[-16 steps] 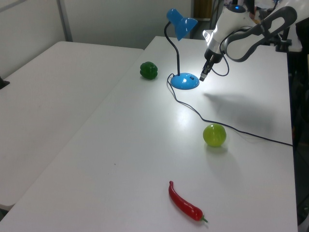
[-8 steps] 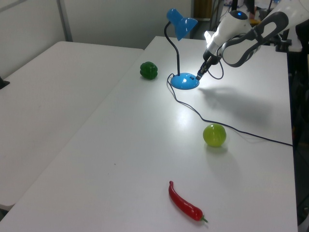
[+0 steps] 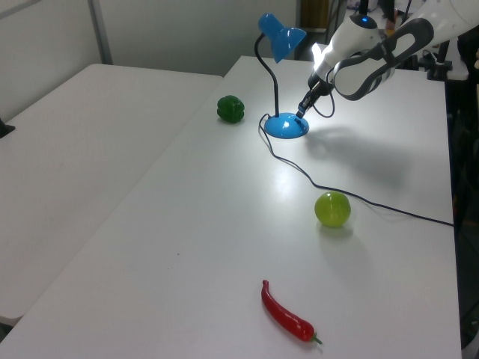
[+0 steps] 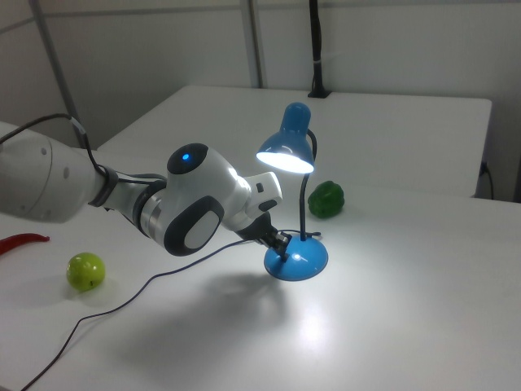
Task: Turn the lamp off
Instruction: 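Press the switch on the blue lamp base with the gripper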
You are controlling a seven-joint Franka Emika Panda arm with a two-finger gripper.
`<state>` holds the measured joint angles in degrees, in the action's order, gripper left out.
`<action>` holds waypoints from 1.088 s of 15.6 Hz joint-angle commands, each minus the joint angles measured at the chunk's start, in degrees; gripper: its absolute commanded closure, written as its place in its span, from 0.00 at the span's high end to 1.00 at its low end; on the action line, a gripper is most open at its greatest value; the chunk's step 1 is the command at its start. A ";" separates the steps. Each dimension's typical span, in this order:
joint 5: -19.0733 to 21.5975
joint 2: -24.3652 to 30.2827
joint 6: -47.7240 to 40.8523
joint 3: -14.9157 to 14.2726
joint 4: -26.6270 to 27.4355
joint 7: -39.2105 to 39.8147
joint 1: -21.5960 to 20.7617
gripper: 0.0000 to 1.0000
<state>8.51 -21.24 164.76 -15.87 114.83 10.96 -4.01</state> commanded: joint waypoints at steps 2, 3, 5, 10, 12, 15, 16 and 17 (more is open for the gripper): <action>1.34 -2.23 0.91 -0.47 -1.63 0.29 -0.47 0.00; 1.33 -2.40 0.91 -0.47 -1.63 0.38 -0.47 0.00; 1.25 -2.49 0.91 -0.47 -1.54 0.73 -0.47 0.00; 1.25 -2.49 0.82 -0.47 -0.66 0.91 -0.47 0.00; 1.25 -2.49 0.82 -0.47 0.13 0.99 -0.38 0.00; 1.25 -2.49 0.74 -0.47 0.57 0.99 -0.29 0.00; 1.16 -2.40 0.56 -0.47 0.66 0.99 -0.29 0.00; 1.16 -2.14 0.21 -0.47 0.66 1.08 -0.29 0.00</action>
<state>8.52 -23.00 164.80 -15.87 114.19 10.96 -4.00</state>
